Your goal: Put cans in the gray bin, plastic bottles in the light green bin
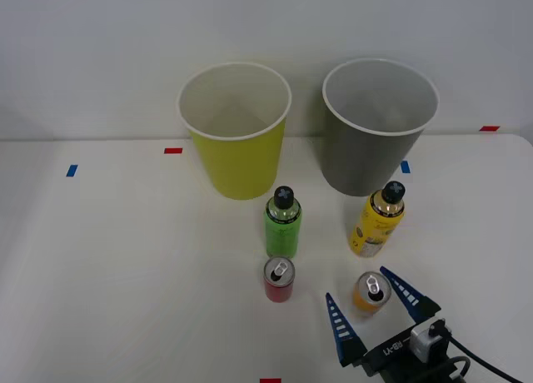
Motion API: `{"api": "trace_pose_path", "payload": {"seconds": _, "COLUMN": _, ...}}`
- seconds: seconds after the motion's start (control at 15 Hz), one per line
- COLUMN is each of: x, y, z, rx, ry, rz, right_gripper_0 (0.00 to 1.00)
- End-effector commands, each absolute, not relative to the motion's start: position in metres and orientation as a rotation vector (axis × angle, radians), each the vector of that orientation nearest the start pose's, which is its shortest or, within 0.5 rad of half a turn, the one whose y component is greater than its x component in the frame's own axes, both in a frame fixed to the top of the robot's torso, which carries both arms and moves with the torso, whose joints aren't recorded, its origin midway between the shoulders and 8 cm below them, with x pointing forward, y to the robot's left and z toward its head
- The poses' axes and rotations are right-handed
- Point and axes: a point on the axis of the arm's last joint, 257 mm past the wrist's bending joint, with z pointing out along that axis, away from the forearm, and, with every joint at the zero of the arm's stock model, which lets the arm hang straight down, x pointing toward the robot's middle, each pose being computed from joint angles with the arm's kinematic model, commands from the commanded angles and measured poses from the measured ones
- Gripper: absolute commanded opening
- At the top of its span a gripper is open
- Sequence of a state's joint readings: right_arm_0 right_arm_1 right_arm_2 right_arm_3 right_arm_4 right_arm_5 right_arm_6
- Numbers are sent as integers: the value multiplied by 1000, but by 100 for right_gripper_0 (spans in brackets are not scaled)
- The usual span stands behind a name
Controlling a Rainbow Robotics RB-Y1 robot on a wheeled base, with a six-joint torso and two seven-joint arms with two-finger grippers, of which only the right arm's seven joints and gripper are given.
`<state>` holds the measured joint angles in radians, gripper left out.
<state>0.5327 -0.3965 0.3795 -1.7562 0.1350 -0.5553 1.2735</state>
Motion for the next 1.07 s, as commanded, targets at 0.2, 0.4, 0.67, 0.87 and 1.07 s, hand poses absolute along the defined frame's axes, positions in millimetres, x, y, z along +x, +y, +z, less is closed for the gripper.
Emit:
{"api": "trace_pose_path", "payload": {"seconds": 0.2, "x": 328, "y": -148, "z": -273, "rx": -347, "ry": 1456, "rz": 332, "right_gripper_0": 100}}
{"api": "trace_pose_path", "payload": {"seconds": 0.4, "x": 327, "y": -148, "z": -275, "rx": -360, "ry": 1458, "rz": 318, "right_gripper_0": 100}}
{"api": "trace_pose_path", "payload": {"seconds": 0.67, "x": 330, "y": -145, "z": -273, "rx": -380, "ry": 1452, "rz": 312, "right_gripper_0": 51}}
{"api": "trace_pose_path", "payload": {"seconds": 0.87, "x": 332, "y": -142, "z": -274, "rx": -387, "ry": 1455, "rz": 312, "right_gripper_0": 40}}
{"api": "trace_pose_path", "payload": {"seconds": 1.07, "x": 332, "y": -142, "z": -275, "rx": -397, "ry": 1457, "rz": 310, "right_gripper_0": 39}}
